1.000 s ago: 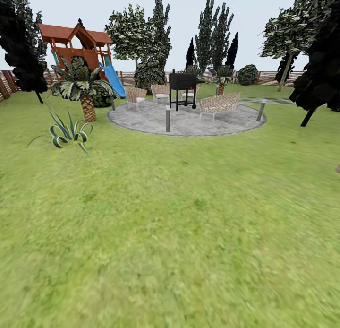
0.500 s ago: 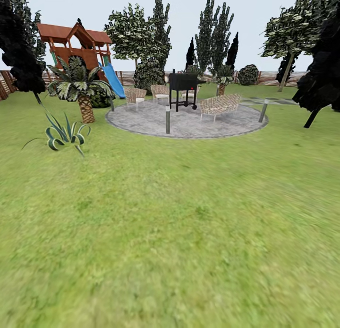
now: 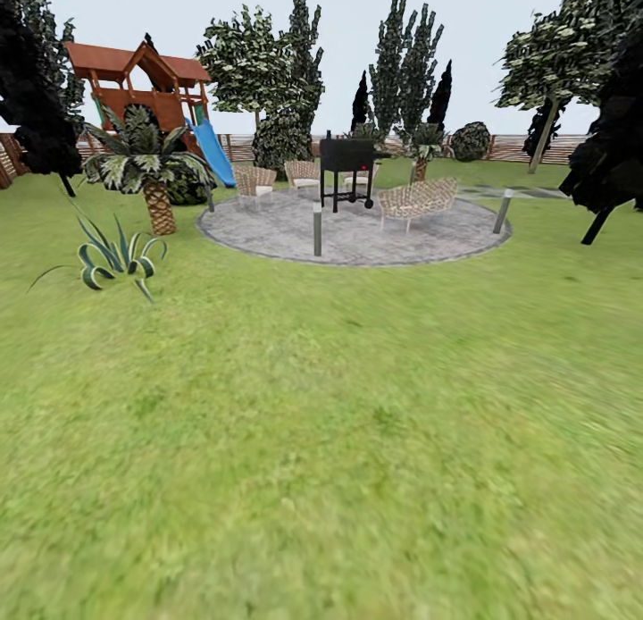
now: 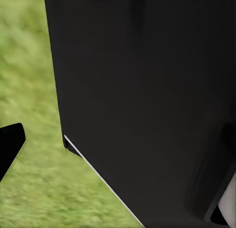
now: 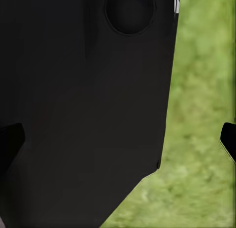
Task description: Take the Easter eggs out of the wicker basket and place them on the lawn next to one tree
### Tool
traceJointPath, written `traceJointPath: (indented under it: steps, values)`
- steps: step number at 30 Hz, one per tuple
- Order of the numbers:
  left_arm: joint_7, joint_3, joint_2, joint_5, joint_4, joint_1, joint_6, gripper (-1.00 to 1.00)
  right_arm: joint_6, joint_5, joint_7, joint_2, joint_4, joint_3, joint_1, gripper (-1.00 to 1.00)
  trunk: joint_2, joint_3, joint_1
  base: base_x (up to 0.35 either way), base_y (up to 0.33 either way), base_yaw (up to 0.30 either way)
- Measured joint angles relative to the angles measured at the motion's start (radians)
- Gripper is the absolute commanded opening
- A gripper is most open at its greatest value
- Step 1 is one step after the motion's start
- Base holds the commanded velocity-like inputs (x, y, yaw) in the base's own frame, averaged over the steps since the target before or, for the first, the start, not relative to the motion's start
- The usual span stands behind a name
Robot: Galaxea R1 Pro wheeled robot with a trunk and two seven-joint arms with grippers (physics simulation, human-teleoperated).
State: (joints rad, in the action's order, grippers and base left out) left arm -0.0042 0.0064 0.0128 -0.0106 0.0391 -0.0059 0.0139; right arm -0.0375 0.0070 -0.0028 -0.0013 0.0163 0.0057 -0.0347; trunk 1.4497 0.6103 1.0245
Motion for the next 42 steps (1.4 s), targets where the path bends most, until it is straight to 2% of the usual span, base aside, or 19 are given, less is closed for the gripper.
traceJointPath:
  steps: [42]
  values:
    - [0.002,0.001,-0.003,-0.001,0.0,0.0,0.0,1.0,0.0,0.0,0.0,0.001,0.0,0.0,0.0,1.0,0.0,0.0,0.0,0.334,0.0,0.0]
